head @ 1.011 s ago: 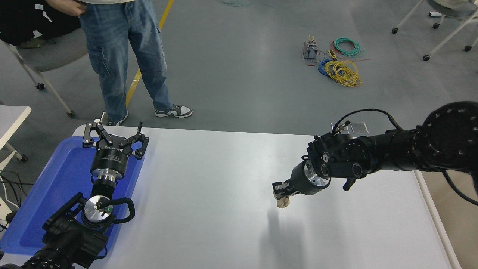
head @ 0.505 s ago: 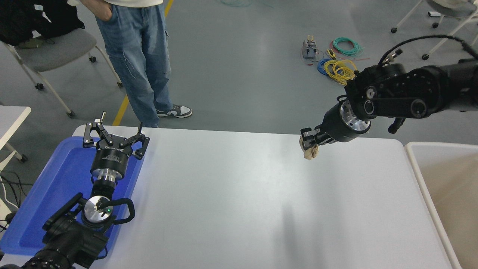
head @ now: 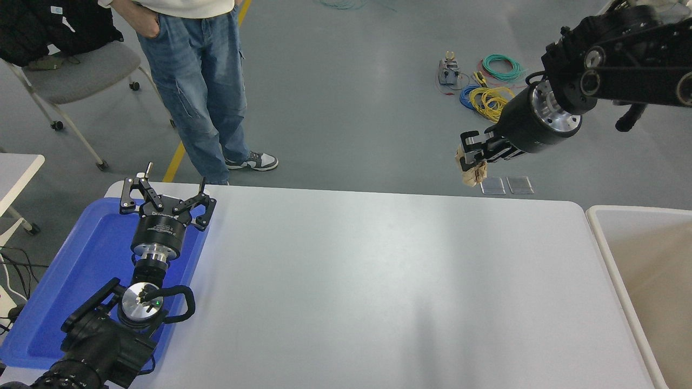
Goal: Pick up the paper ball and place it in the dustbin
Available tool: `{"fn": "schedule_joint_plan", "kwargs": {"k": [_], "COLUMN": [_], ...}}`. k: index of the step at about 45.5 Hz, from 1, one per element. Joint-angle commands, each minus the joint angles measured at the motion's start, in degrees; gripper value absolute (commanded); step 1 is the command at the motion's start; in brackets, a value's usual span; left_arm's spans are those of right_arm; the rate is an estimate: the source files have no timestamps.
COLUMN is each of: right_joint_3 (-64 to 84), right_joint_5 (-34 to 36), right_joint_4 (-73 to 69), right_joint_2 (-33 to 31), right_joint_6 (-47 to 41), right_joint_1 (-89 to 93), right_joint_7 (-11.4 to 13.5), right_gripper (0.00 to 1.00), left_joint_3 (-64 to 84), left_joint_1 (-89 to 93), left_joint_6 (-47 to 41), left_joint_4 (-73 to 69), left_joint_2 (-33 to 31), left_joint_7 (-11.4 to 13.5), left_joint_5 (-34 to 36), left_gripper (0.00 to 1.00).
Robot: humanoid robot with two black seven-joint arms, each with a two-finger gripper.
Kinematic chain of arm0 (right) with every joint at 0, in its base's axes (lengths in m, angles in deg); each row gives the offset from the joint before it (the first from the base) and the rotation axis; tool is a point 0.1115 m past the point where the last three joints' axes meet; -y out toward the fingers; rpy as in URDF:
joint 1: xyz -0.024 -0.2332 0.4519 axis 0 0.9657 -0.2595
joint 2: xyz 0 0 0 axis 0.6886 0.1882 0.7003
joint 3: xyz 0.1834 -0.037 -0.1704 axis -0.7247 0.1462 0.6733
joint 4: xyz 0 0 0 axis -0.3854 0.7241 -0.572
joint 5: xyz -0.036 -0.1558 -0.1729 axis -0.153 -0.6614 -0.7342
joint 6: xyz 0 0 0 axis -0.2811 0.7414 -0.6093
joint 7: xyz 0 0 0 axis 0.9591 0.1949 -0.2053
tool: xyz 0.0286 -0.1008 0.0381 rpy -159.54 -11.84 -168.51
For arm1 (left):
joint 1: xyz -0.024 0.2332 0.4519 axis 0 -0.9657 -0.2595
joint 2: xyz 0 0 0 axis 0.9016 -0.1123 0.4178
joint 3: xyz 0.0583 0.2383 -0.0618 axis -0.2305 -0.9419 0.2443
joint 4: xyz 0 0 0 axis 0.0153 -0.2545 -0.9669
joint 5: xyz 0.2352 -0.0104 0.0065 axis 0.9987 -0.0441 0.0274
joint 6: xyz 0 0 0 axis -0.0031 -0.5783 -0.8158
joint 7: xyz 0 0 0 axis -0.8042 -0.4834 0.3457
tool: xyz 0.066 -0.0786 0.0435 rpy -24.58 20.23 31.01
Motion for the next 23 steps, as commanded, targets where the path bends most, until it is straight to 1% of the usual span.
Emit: {"fn": "schedule_joint_plan", "kwargs": {"k": [1,9,13,23], "right_joint_3": [1.2,3.9,5.9,10.3], "right_joint_5": [-0.4,-0.5,-0.4,0.1], "right_joint_4": [0.4,1.5,3.2,14.4], "right_joint_2": [-0.6,-5.2,-8.7,-17.1], "right_joint_6": [-0.2,1.7,3.3,5.7], "right_joint_1": [0.6,4.2,6.2,14.0], "right_joint_7": [0.1,0.3,0.4,0.4], "right_gripper": [0.10,0.10,0.10,0.11], "left_joint_3": [0.0,0.0,0.0,0.0], "left_joint_1": [0.0,0.0,0.0,0.0], "left_joint_6": [0.0,0.0,0.0,0.0], "left_joint_4": [0.0,0.1,0.0,0.0], "left_joint_2": [0.0,0.0,0.0,0.0], "left_joint_7": [0.0,0.0,0.0,0.0], "left_joint_5": [0.0,0.0,0.0,0.0], "left_gripper": [1.00,1.00,1.00,1.00]}}
